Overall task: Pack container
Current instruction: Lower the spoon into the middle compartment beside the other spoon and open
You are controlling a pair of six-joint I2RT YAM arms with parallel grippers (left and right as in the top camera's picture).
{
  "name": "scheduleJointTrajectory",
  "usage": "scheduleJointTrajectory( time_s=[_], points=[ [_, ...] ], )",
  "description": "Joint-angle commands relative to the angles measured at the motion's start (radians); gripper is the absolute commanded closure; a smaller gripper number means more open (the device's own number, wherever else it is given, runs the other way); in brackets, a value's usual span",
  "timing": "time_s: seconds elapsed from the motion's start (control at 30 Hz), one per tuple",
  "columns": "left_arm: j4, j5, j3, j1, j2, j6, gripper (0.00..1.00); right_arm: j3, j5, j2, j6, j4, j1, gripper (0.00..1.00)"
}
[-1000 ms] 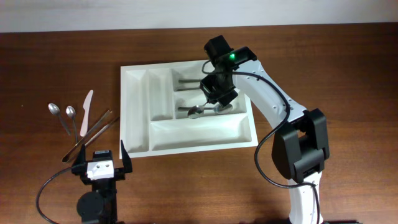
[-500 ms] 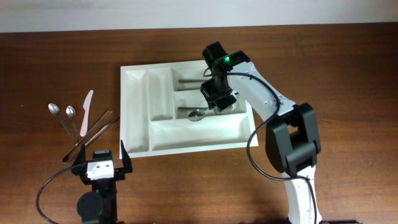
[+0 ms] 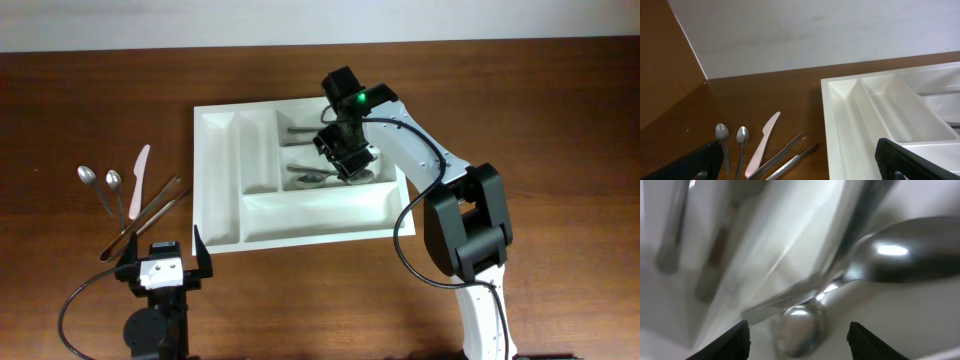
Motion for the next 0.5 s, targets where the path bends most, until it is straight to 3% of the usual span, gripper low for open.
scheduleJointTrajectory(
  time_s=[0.0, 0.3, 0.47],
  points=[
    [-0.002, -0.007, -0.003, -0.002, -0.006, 0.012, 0.01, 0.001, -0.055, 0.009, -0.087, 0.021, 0.011, 0.39],
    [-0.002, -0.007, -0.003, -0.002, -0.006, 0.013, 0.01, 0.157, -0.056, 0.009, -0.417, 0.018, 0.011, 0.44],
    [-0.002, -0.007, -0.003, -0.002, -0.006, 0.012, 0.01, 0.308, -0.001, 0.009, -0.615, -0.047, 0.010, 0.42]
  ],
)
